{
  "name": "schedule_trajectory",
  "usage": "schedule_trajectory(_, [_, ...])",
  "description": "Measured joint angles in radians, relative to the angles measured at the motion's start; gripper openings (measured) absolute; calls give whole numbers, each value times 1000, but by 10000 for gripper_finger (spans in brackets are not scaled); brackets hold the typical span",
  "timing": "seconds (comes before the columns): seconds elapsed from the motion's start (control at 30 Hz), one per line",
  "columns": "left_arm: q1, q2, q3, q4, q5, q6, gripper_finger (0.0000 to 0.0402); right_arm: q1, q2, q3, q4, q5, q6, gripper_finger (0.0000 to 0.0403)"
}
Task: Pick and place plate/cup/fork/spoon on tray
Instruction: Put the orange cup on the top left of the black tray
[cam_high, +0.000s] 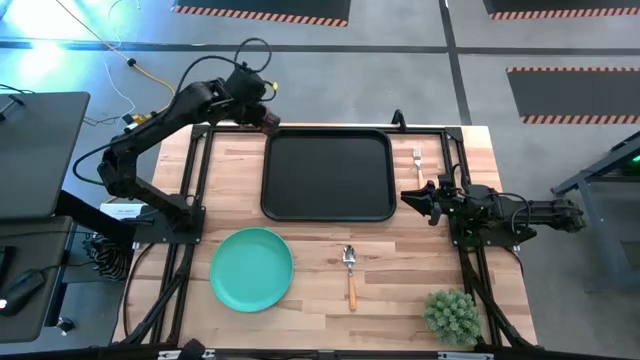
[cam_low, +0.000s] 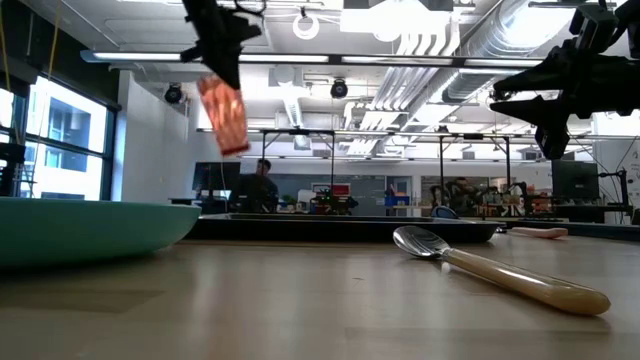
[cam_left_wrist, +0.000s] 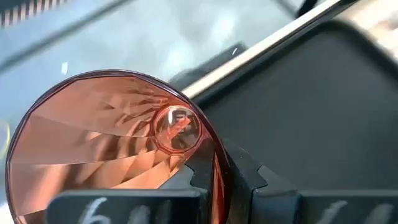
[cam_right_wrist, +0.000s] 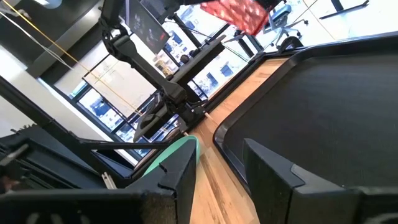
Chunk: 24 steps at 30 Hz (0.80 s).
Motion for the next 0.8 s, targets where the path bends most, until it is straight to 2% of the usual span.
schedule_trajectory(0.3, [-78, 1, 36, 161, 1, 150, 14, 0, 0, 0, 0, 7, 0, 124])
schedule_trajectory(0.57, [-97, 37, 35, 133, 19, 172, 14, 0, 0, 0, 0, 6, 0, 124])
schedule_trajectory(0.8, [-96, 130, 35, 100, 34, 213, 14, 0, 0, 0, 0, 6, 0, 124])
